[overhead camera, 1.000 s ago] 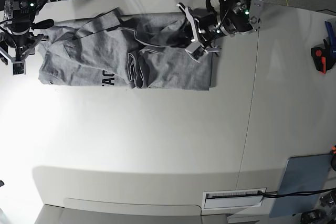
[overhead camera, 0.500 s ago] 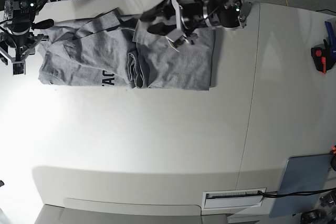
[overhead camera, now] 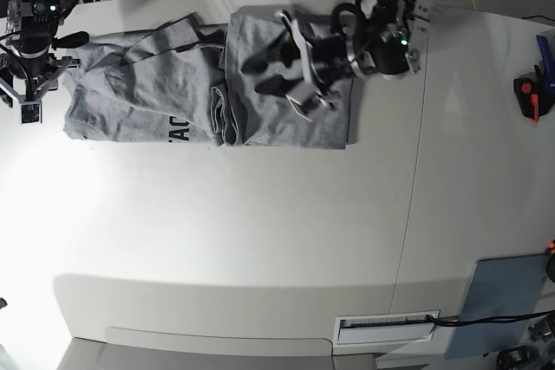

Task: Fold the T-shirt properly
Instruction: 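Fold the shirt end with the left gripper toward the right gripper, then hold the left gripper on the fold and move the right gripper to the shirt end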

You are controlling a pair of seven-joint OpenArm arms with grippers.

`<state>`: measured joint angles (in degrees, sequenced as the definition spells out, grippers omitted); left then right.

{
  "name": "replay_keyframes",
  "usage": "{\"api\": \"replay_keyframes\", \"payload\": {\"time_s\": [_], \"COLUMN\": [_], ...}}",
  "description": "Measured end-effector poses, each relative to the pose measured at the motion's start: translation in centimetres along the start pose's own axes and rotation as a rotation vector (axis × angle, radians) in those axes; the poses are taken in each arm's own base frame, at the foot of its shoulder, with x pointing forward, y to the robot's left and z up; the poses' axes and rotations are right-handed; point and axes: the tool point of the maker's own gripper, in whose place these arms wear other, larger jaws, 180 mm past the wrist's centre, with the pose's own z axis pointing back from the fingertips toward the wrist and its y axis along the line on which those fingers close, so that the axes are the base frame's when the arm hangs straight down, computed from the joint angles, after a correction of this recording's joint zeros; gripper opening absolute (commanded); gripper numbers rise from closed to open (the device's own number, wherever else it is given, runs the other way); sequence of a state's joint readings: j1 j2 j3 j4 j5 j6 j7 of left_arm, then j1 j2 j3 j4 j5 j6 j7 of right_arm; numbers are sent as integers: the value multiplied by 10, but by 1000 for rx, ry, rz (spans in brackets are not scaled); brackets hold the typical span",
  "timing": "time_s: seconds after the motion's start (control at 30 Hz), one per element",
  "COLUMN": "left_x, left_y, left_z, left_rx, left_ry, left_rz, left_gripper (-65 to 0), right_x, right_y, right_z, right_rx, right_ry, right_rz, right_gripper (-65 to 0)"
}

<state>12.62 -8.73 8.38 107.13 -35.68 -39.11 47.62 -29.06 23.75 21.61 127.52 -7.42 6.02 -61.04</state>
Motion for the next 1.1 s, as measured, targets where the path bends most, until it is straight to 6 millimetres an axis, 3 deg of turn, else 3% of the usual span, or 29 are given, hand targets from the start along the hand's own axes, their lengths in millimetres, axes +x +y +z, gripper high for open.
{"api": "replay_keyframes", "payload": {"time_s": [0.1, 0.23, 0.43, 0.73, 0.83, 0.9, 0.97, 1.1], "left_x": [0, -1, -16, -18, -18, -18, -18, -17], "left_y": [28, 48, 36, 35, 35, 35, 35, 35], "left_z": [13, 31, 36, 36, 36, 37, 36, 37], "left_rx": [111, 180, 140, 139, 139, 139, 139, 140], "left_ry": [-2, -20, -20, -17, -17, -17, -17, -17], "left_rz": [3, 40, 105, 110, 109, 109, 109, 108], "left_gripper": [-392, -392, -392, -392, -392, -392, -392, -392], "right_x": [0, -11, -9, -7, -8, -7, -15, -54], "right_y": [3, 26, 17, 8, 9, 13, 28, 64], "right_z": [0, -12, -32, -34, -34, -38, -46, -69], "right_rx": [14, 133, 100, 65, 66, 91, 161, 343], "right_ry": [-1, 17, -63, -67, -66, -89, -73, 151], "right_rz": [-9, -56, -85, -78, -78, -95, -86, -228], "right_gripper": [-422, -422, -422, -419, -331, -284, -283, -284]}}
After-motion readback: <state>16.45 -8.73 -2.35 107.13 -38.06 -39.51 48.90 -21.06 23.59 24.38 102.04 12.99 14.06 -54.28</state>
